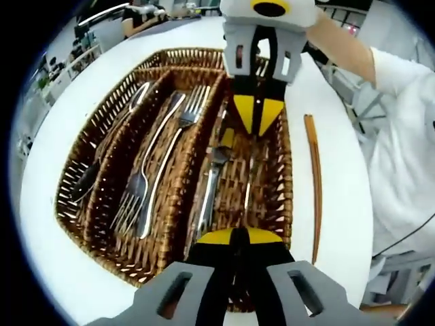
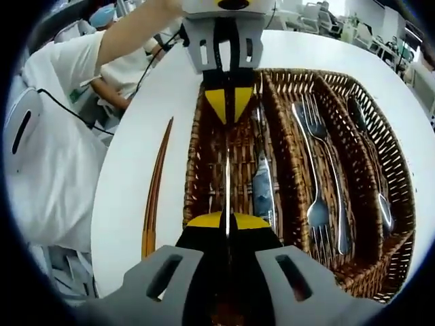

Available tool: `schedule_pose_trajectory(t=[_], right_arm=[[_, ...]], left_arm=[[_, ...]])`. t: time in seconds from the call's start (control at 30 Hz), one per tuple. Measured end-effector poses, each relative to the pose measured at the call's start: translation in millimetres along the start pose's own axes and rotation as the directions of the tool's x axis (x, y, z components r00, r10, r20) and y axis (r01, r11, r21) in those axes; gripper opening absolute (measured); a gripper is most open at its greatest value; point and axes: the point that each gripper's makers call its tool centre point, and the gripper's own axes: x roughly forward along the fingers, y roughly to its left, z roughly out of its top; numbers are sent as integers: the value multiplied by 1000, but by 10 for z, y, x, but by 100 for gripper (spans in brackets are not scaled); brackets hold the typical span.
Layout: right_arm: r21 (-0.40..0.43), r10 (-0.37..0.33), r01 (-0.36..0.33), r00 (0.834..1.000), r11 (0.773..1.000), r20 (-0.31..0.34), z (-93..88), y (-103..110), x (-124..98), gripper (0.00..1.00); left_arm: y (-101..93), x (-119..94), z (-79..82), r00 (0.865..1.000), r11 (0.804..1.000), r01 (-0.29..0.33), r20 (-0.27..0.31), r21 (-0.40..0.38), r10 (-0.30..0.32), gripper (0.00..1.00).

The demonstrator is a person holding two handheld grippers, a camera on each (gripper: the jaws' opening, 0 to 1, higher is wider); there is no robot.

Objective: Arrange the knives, forks, and spoons in their matching storage slots by inserting each utensil handle-first until every utensil is classified and aligned in the correct compartment

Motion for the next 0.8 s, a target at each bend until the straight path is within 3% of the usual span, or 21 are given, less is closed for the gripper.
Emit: schedule_pose_trajectory(t=[0.13, 0.3, 0.6, 0.7, 0.8], right_arm=[[61, 15, -16, 1000, 998, 13, 3, -10, 16, 3], [66, 32, -34, 999, 997, 27, 17, -97, 5, 4], [36, 30, -31, 999, 999, 24, 16, -117, -8, 4], [-32, 28, -28, 1000, 999, 4, 15, -110, -11, 3], [-36, 27, -28, 999, 999, -21, 14, -85, -16, 3]], left_arm=[[11, 1, -3, 1000, 1000, -5, 10, -4, 5, 3], [16, 11, 0, 1000, 1000, -4, 13, 0, 4, 3], [30, -17, 4, 1000, 1000, -2, 29, 5, 2, 1], [-2, -12, 5, 1000, 999, 18, 8, 28, -18, 1], [-14, -24, 31, 999, 999, 39, -18, 32, -38, 1]])
